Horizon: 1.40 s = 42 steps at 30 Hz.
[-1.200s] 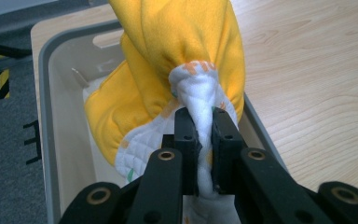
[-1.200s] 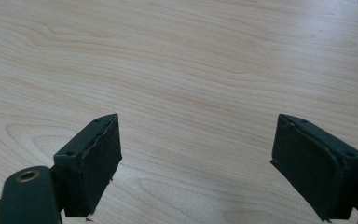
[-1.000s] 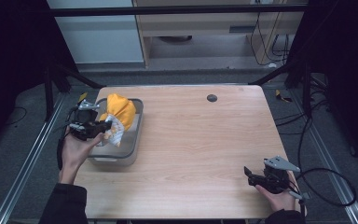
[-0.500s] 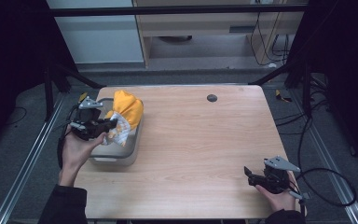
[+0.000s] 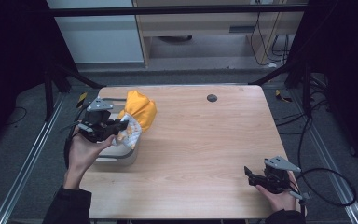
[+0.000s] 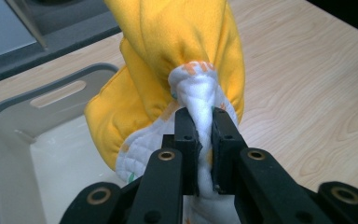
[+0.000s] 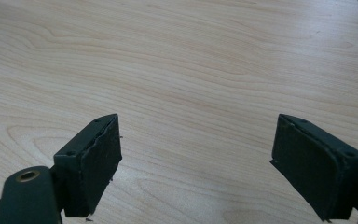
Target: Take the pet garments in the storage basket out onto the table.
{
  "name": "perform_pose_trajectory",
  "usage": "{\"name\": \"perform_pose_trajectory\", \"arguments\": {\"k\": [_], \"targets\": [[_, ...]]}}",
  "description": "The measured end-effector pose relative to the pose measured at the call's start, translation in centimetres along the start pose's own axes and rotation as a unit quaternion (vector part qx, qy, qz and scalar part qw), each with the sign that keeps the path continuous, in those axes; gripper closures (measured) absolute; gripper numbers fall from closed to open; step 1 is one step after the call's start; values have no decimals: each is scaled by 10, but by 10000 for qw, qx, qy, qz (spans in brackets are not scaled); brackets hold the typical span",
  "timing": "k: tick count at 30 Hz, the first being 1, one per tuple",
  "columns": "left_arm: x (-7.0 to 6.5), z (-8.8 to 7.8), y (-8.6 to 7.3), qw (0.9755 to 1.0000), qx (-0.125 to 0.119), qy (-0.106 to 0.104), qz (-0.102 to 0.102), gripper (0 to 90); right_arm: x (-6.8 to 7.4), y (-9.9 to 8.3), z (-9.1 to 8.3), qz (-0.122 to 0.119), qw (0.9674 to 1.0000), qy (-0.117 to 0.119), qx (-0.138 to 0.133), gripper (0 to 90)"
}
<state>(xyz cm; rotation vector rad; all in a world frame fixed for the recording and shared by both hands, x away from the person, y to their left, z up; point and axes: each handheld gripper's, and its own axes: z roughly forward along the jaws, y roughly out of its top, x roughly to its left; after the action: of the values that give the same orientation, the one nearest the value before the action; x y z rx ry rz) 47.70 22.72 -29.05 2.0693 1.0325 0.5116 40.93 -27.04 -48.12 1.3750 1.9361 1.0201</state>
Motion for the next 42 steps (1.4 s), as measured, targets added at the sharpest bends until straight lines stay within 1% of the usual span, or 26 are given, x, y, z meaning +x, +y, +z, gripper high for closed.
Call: {"name": "perform_pose_trajectory", "arguments": {"k": [4, 5, 11, 18, 20, 23, 25, 31, 36, 42], "targets": [[-11, 2, 5, 9999, -11, -80, 147, 831, 0, 0, 0, 8, 10000, 19, 28, 154], [-14, 3, 7, 9998, -19, -109, 169, 831, 1, 0, 0, 41, 10000, 31, 42, 154], [-29, 8, 14, 9992, -45, -240, 308, 831, 0, 0, 0, -2, 10000, 14, 20, 154], [-41, 14, 20, 9983, -24, -370, 449, 831, 0, 0, 0, 2, 10000, 11, 12, 154], [-46, 16, 20, 9980, 0, -409, 480, 831, 0, 0, -1, 6, 10000, 13, 6, 154], [-50, 19, 21, 9974, 63, -424, 581, 831, -1, 0, -1, 6, 10000, 19, 14, 154], [-53, 22, 22, 9974, 66, -446, 566, 832, 0, 0, 0, 1, 10000, 22, 14, 154], [-62, 31, 22, 9962, 105, -576, 649, 831, -1, 0, -1, 4, 10000, 19, 11, 154], [-69, 39, 22, 9955, 121, -666, 666, 831, -1, 0, -1, -1, 10000, 16, 14, 155], [-80, 52, 19, 9938, 196, -795, 753, 832, -1, 0, -1, 4, 10000, 14, 11, 155]]}}
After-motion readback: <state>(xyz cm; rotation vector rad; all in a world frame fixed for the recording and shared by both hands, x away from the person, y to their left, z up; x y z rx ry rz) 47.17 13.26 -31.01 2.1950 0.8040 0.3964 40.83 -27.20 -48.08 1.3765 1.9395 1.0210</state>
